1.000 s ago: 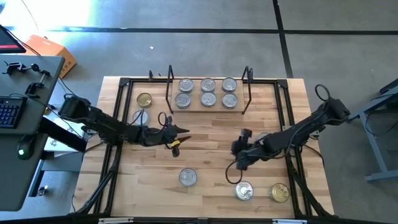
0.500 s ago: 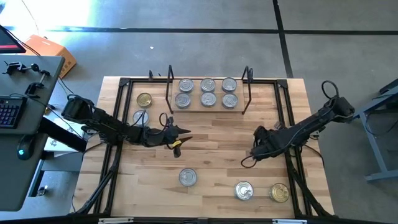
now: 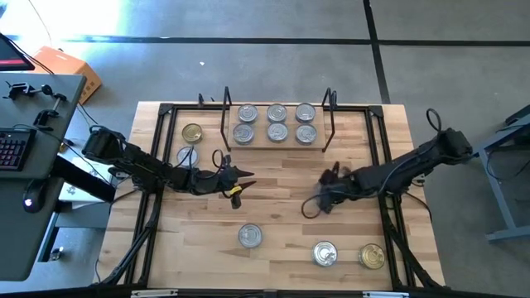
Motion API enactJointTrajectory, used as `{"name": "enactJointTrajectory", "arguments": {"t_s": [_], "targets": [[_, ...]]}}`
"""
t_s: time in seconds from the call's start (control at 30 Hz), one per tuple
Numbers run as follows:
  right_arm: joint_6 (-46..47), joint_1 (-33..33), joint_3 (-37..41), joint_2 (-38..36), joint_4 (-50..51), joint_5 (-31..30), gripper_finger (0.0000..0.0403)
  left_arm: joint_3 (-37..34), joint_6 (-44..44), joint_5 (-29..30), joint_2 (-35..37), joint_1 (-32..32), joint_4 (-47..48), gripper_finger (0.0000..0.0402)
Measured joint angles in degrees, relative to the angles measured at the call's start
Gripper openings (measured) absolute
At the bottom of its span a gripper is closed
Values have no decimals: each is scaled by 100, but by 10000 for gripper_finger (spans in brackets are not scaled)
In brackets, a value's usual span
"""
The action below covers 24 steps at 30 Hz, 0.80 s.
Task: Stack canned seafood by type on shelf
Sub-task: Stack the light blue tuna can on top of the light blue tuna can on the shelf
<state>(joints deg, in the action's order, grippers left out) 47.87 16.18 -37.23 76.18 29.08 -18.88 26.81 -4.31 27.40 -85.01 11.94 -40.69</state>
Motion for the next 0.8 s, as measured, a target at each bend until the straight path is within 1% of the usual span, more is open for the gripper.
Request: {"name": "enactJointTrajectory", "arguments": {"t_s": [0.07,0.1,0.17,0.2,0.27,0.37,0.4,0.47,0.57,0.63,0.7,0.8], "targets": [[-765,-31,-46,-11,-1359,-263,2,0,6,0,0,0,-2,119],[-1154,-35,-55,-12,-1879,-325,1,0,6,-5,0,9,-4,119],[-1781,-35,-43,-12,-2575,-358,1,0,6,-127,0,13,2,119],[-1982,-33,-42,-11,-2801,-356,1,0,14,-280,0,15,8,119],[-2112,-8,-42,-13,-2892,-361,1,0,178,-752,0,13,4,119],[-2083,42,-39,-11,-2449,-346,4,33,818,-1531,-24,17,38,119],[-2021,58,-37,-11,-2298,-317,9,86,1055,-1719,-57,17,32,119],[-1802,81,-37,-11,-2009,-210,28,269,1492,-1912,-199,15,105,119],[-1612,129,-35,10,-1745,-202,74,823,2167,-2139,-597,-82,462,119],[-1769,204,-35,58,-1733,-326,104,1444,2642,-2507,-926,-170,1088,120],[-1952,289,-35,109,-1751,-469,129,2202,2884,-2893,-1261,-295,2090,120],[-1972,461,-35,117,-1742,-859,148,3362,3238,-3503,-1852,-482,3720,120]]}}
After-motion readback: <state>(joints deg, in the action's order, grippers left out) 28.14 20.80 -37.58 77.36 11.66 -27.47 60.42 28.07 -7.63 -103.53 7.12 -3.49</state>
